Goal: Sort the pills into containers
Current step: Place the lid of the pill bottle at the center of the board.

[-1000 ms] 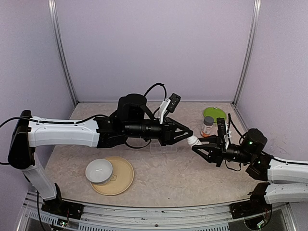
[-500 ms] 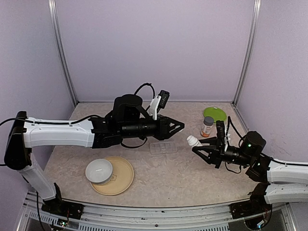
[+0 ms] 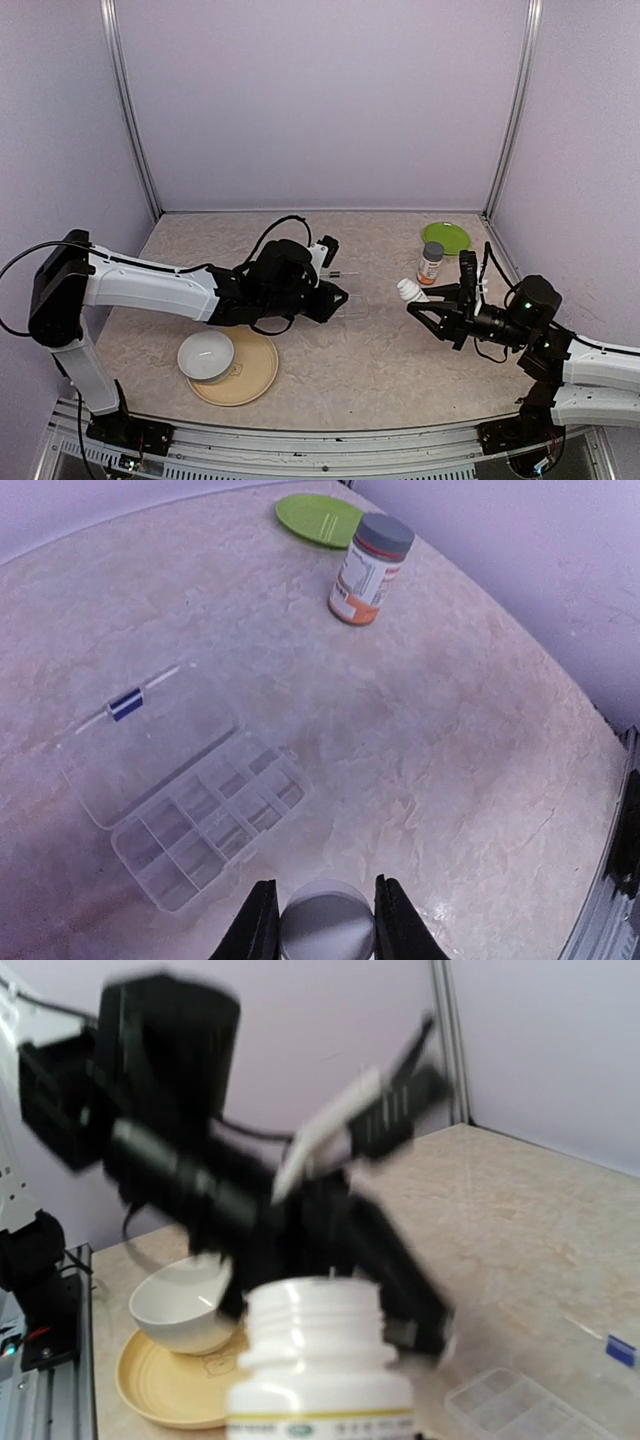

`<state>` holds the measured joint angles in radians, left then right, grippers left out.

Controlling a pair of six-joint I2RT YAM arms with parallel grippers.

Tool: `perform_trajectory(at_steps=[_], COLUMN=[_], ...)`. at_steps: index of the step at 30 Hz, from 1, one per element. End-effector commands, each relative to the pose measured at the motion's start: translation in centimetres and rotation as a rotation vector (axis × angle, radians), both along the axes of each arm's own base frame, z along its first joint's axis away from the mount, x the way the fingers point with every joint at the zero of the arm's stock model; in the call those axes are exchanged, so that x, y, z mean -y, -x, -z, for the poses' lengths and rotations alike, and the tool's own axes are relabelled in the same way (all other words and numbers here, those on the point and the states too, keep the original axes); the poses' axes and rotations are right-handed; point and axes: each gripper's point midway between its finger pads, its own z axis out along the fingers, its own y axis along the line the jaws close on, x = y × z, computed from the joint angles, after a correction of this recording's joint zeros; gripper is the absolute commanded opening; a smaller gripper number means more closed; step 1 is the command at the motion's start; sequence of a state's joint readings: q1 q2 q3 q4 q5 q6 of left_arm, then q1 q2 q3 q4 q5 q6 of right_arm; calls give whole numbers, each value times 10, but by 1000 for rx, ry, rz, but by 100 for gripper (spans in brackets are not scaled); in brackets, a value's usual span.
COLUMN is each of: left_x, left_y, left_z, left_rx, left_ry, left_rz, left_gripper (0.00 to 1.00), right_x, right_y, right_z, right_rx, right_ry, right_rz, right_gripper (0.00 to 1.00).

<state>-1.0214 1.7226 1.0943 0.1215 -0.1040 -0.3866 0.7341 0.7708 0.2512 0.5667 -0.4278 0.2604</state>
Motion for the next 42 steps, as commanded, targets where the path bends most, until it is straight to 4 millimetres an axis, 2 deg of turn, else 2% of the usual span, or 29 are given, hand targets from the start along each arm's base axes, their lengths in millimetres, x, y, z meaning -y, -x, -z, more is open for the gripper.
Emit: perform_trajectory(at_steps=[1,9,17,22,25,30,34,38,42], left_x=[7,15,16,16,15,16,19,18,7], left_y=[19,42,49,50,51,50,42,28,0], left_z=[49,98,126,142,144,128,91,55,33], left_rx=[12,-45,-76,-91,-93,-71,-20,10,27], left_ry=[-168,-249,-291,-327,-333,-312,-254,-171,-73], left_rz=[35,96,112,118,121,125,110,95,53], left_gripper=[10,9,9,13,25,55,76,88,89], right_x=[8,20,23,20,18,17,14,12,10], right_y=[-6,-10,-12,-15,-17,-22,-27,-32,-37], right_z=[-6,-12,-15,-9,-7,0,6,8,9], right_rx=[24,42,43,26,20,3,-13,-19,-22], right_ry=[10,5,-6,6,8,21,38,49,56], right_rz=[55,104,116,110,107,111,109,109,114], right_gripper=[0,0,0,0,0,0,0,0,0])
